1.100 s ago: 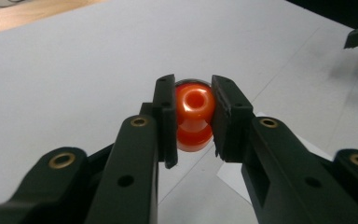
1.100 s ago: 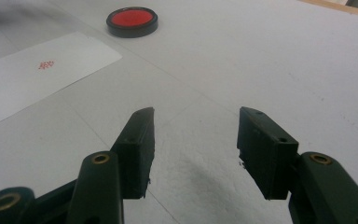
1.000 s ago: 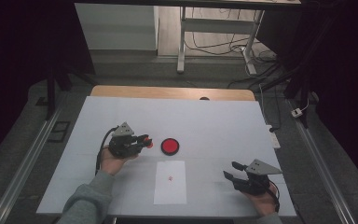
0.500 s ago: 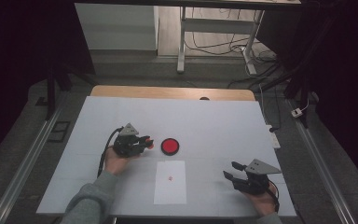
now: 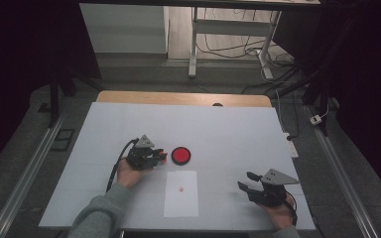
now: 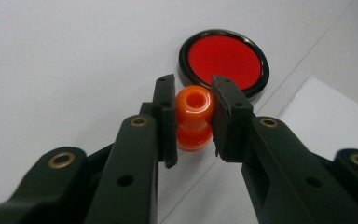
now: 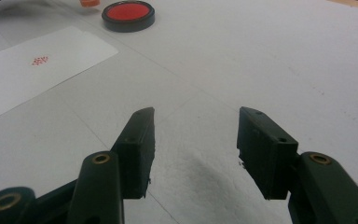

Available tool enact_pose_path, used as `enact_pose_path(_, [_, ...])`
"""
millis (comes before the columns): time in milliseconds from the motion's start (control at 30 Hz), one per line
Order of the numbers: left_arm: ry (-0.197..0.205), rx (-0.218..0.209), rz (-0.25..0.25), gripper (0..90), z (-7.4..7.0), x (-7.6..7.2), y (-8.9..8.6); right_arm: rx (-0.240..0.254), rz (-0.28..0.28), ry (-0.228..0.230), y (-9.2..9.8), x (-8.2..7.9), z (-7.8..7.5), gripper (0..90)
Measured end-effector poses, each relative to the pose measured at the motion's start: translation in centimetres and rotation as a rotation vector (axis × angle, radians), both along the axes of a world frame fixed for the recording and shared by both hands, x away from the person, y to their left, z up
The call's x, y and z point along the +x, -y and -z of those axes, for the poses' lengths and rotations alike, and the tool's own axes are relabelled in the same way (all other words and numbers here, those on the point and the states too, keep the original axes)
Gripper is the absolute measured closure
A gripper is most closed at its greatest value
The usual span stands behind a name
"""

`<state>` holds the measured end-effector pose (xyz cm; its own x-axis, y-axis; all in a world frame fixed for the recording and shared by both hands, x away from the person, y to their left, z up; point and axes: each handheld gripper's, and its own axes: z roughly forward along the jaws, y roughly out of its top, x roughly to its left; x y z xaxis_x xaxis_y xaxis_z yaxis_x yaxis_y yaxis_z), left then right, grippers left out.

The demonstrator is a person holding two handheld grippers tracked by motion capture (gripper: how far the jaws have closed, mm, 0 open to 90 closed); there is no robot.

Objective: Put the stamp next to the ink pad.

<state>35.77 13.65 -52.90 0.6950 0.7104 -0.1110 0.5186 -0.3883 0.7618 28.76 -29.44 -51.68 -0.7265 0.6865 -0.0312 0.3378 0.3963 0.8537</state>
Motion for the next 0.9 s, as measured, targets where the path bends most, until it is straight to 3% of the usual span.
enact_pose_path(133, [-0.005,0.029,0.007,72.1,0.44,-0.01,0.18,0.001,0.0,0.001,-0.02,-0.02,0.0,46.3])
enact_pose_path(300, [0.011,0.031,0.012,72.0,0.61,-0.16,0.16,0.0,0.003,-0.002,0.06,0.01,0.0,46.3])
enact_pose_path(800, [0.009,0.024,0.013,70.8,0.62,-0.24,0.01,0.003,-0.003,-0.001,-0.01,0.0,0.0,46.2])
enact_pose_path(900, [0.028,-0.003,0.005,56.6,0.36,-0.36,-0.07,0.006,-0.005,0.001,0.0,0.02,-0.03,46.2])
